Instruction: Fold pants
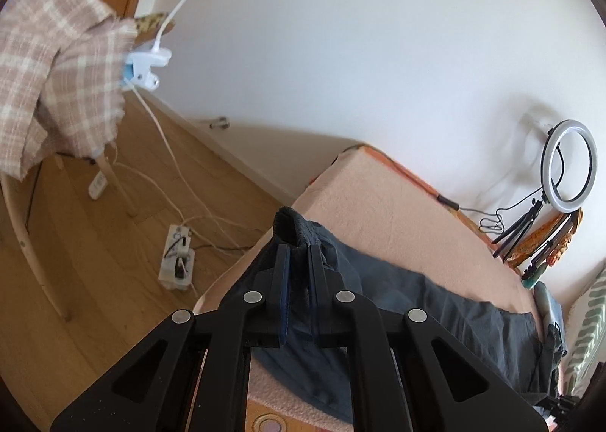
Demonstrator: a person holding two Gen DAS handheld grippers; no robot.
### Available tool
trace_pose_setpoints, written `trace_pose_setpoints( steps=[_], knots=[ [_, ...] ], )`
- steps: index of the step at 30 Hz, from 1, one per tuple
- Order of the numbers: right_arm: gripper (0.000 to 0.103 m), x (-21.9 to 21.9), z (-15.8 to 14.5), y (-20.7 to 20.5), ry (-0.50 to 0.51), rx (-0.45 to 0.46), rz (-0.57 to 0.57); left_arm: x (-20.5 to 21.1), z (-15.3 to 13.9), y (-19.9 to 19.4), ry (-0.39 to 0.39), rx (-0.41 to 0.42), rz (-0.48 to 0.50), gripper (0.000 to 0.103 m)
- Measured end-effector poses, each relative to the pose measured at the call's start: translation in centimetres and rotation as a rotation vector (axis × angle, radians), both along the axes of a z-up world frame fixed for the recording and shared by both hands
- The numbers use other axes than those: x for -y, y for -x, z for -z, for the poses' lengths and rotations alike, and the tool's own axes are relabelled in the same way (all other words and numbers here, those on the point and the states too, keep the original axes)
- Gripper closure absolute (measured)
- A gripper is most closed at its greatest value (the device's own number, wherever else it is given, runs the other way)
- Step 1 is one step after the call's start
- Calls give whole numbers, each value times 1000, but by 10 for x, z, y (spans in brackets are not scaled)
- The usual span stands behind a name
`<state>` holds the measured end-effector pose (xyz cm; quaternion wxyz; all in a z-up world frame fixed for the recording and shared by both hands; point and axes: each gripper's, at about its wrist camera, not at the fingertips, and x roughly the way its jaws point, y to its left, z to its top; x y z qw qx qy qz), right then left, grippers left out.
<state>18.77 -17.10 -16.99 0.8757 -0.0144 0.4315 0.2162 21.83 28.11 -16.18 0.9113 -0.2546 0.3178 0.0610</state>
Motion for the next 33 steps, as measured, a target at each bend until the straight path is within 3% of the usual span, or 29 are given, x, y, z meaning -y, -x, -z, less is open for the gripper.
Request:
trace_pose_setpoints(
  steps=[3, 6, 10, 14, 16, 18, 20, 25, 28, 33],
  knots=[
    [100, 1, 8, -2, 19, -31, 2, -9, 33, 6, 4, -77, -12, 95],
    [100, 4, 11, -1, 18, -46, 2, -15, 40, 14, 9, -98, -16, 84],
    [100, 6, 13, 2, 20, -54, 2, -8, 20, 18, -112, -106, 2, 82],
    [96, 19, 4, 5, -45, -49, 27, 10, -10, 17, -181, -64, 62, 70],
    [86, 25, -3, 9, -61, -30, 42, 27, -24, 13, -193, -37, 121, 62],
    [62, 33, -11, 14, -58, -4, 74, 48, -36, 7, -194, -14, 198, 56],
    [48, 43, -18, 17, -69, 11, 109, 73, -46, -1, -201, 2, 280, 54],
    [39, 81, -28, 26, -104, 12, 214, 134, -71, -24, -176, 29, 477, 49],
    [20, 109, -35, 35, -101, 27, 311, 174, -86, -41, -153, 35, 581, 45],
    [19, 165, -38, 46, -115, 15, 491, 250, -100, -69, -178, 21, 764, 43]
  ],
)
